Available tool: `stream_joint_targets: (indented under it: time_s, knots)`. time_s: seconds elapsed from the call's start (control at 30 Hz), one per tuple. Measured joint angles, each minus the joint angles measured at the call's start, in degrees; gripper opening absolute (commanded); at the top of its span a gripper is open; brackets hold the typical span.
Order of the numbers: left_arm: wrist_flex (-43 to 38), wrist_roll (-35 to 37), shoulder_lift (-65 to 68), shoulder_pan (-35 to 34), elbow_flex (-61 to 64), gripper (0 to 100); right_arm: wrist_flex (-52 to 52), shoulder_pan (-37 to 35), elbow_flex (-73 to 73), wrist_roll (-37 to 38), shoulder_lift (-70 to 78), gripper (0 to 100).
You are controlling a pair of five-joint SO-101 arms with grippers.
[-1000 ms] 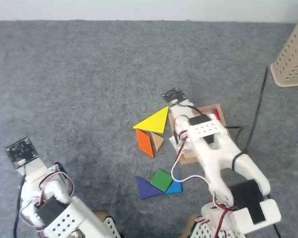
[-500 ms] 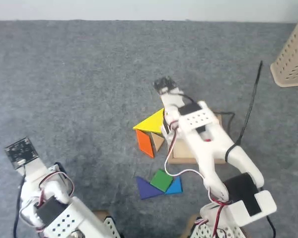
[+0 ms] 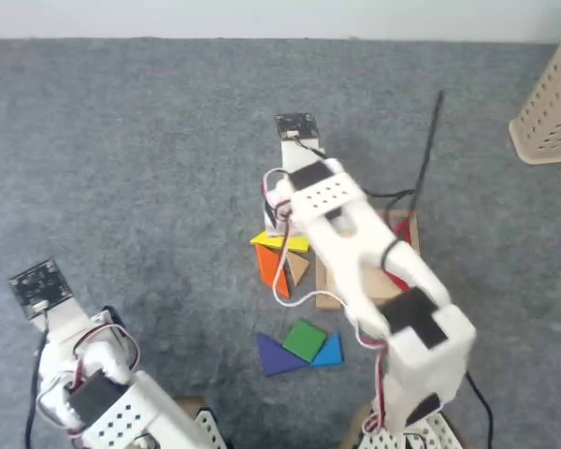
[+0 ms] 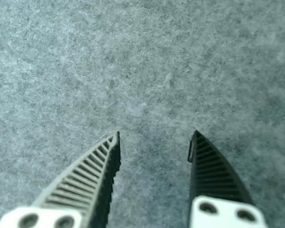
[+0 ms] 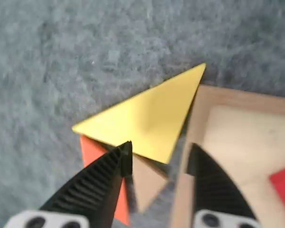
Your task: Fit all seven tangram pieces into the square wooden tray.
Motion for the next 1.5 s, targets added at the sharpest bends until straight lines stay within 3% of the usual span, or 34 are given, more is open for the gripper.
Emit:
stream_joint_targets:
  time_s: [0.37, 0.9, 1.2, 1.5]
  knots:
    - [0.0, 0.0, 0.0, 0.0, 0.0, 23, 0.18, -0.26, -7.65, -2.99, 9.32, 25.6]
    - [0.0, 0.0, 0.0, 0.0, 0.0, 23, 2.2, -0.53, -10.46, -3.08, 10.46, 25.3]
    - [0.0, 0.0, 0.0, 0.0, 0.0, 23, 2.37, -6.07, -9.05, -2.99, 8.79, 25.3]
    - [0.0, 0.0, 0.0, 0.0, 0.0, 23, -0.18, -4.4, -9.23, -3.08, 11.16, 25.4]
